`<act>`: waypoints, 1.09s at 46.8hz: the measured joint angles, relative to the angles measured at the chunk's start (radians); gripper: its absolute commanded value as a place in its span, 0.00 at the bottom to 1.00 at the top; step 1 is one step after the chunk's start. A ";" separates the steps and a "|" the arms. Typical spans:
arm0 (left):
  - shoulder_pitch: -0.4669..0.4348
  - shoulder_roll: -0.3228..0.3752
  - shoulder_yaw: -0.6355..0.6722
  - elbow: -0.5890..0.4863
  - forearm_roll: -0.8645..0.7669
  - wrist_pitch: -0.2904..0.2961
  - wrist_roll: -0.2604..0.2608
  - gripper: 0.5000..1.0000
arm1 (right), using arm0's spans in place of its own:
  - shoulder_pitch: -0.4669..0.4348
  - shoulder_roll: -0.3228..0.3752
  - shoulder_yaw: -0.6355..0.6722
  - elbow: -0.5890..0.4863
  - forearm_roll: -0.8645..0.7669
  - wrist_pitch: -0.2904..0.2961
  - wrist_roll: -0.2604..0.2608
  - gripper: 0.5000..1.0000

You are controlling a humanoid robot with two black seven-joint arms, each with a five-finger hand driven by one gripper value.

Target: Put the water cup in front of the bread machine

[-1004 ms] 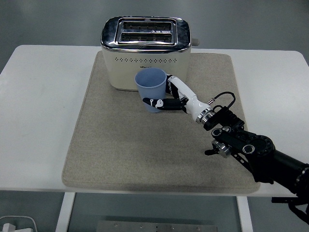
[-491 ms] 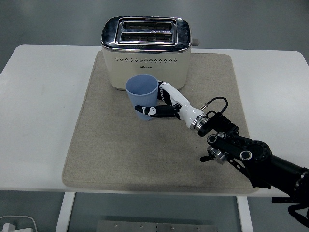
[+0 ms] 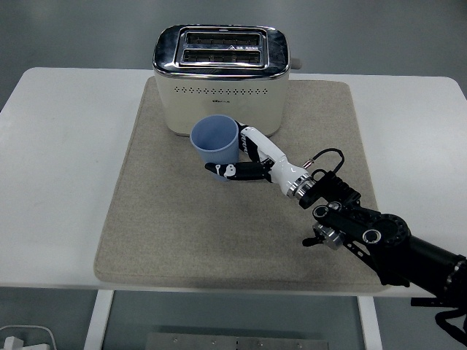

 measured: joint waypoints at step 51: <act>0.000 0.000 0.000 0.000 0.000 0.000 0.000 1.00 | -0.032 -0.387 0.020 0.123 0.014 0.130 0.039 0.87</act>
